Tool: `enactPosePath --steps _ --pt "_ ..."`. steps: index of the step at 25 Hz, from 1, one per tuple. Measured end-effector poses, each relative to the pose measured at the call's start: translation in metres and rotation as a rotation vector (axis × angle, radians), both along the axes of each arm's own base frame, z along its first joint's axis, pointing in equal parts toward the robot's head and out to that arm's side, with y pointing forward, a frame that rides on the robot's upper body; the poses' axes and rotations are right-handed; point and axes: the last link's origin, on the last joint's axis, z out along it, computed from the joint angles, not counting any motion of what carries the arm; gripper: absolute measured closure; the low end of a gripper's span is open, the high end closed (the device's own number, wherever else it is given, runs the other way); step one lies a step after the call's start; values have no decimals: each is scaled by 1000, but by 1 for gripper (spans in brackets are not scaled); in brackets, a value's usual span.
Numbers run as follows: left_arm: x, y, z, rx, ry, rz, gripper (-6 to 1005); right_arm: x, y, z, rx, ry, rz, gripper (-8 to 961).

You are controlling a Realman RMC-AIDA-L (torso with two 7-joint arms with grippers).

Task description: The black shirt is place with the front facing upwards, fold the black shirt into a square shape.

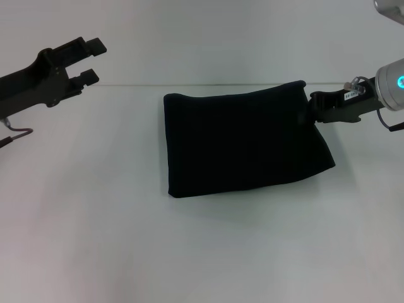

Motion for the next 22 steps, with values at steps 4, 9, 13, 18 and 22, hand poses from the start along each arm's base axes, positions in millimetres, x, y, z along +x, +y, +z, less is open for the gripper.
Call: enactPosePath --steps 4,9,13,18,22 --pt "0 0 0 0 0 -1 189 1 0 1 2 1 0 851" --pt "0 0 -1 0 -1 0 190 2 1 3 13 4 -12 812" --pt "0 -1 -1 0 -1 2 190 4 1 5 13 3 -18 781" --pt "0 0 -1 1 0 1 191 9 1 4 24 -4 -29 642" --pt "-1 0 -1 1 0 3 192 16 -1 -2 14 -9 -46 629"
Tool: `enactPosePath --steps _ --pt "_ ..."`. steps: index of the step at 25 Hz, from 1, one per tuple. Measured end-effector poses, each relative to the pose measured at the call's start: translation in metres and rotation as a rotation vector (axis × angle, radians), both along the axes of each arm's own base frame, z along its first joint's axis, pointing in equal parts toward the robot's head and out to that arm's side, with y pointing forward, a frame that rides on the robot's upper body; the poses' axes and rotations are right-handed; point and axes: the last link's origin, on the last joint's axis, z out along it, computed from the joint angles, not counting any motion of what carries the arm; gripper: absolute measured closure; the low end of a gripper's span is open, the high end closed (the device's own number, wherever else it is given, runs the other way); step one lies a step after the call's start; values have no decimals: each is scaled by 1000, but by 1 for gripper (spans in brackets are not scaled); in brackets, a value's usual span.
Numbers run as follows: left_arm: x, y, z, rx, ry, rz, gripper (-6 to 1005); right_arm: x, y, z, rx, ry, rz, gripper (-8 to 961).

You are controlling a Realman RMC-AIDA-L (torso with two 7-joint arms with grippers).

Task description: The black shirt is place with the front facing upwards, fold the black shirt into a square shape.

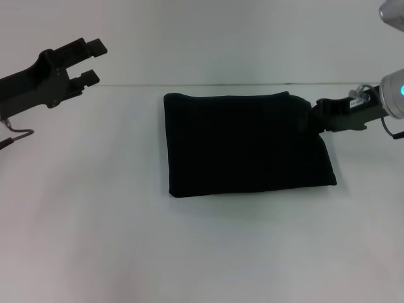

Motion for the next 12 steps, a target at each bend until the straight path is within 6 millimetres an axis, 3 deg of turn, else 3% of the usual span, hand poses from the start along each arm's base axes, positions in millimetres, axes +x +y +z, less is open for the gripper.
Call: enactPosePath --steps 8,12 --pt "-4 -2 -3 -6 -9 11 195 27 -7 15 23 -17 -49 639" --pt "-2 1 -4 -1 -9 9 197 31 -5 20 51 -22 -52 638"
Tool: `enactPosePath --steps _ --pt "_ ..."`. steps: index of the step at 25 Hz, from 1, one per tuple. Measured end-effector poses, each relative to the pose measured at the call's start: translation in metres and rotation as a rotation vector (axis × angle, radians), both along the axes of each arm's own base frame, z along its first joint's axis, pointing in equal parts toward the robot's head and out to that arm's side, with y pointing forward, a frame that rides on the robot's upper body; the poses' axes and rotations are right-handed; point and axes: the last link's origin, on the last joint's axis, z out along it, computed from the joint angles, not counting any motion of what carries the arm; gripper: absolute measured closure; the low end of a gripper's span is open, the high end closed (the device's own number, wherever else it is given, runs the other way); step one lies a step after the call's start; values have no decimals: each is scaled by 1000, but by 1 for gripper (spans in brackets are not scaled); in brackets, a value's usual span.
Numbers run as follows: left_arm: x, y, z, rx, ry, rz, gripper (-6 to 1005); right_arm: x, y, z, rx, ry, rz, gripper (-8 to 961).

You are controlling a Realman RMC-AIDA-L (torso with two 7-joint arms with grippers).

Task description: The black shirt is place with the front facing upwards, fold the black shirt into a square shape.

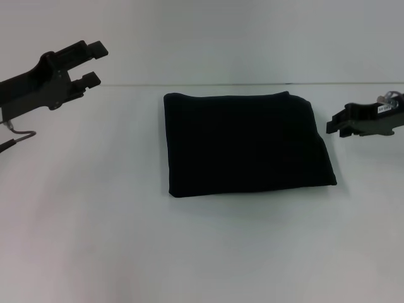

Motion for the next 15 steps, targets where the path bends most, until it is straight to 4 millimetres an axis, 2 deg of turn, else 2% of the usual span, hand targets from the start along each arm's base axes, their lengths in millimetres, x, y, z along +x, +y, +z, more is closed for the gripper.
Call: enactPosePath --steps 4,11,15 --pt "1 1 0 1 0 -2 198 -2 10 -1 77 10 6 637" --pt "1 2 0 4 0 0 201 -10 17 -31 116 7 19 638" --pt "0 3 1 7 2 7 202 -11 19 -40 146 -1 20 637"
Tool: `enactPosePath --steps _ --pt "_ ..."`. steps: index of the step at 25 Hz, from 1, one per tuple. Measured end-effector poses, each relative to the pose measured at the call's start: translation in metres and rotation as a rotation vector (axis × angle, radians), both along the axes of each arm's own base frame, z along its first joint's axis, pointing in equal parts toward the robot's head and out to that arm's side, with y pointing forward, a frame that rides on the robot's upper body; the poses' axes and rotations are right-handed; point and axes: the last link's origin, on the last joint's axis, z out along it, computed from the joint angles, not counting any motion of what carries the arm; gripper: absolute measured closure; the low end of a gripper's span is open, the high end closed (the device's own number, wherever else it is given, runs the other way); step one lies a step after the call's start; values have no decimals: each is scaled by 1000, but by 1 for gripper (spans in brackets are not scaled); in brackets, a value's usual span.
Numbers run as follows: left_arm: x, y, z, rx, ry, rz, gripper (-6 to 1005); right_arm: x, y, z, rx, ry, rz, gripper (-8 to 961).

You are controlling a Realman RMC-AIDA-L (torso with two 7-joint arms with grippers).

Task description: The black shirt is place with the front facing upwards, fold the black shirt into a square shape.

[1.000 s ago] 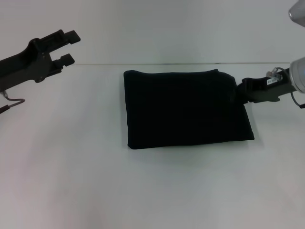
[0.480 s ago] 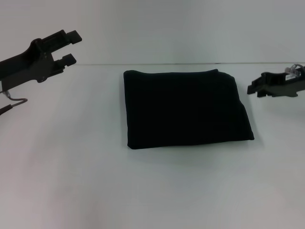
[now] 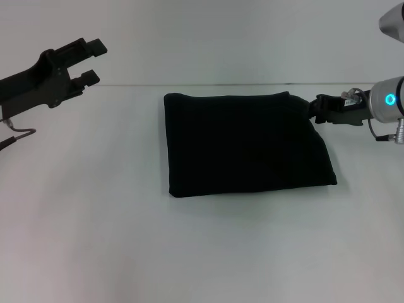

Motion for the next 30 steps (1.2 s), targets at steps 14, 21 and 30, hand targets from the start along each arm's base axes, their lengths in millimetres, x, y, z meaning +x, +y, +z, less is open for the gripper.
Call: enactPosePath --steps 14,21,30 --pt "-3 -1 3 9 -8 8 207 -11 7 37 30 102 20 627" --pt "-4 0 3 15 -9 13 210 -26 -2 -14 -64 85 43 627" --pt "-6 -3 3 -11 8 3 213 0 9 18 74 1 -15 629"
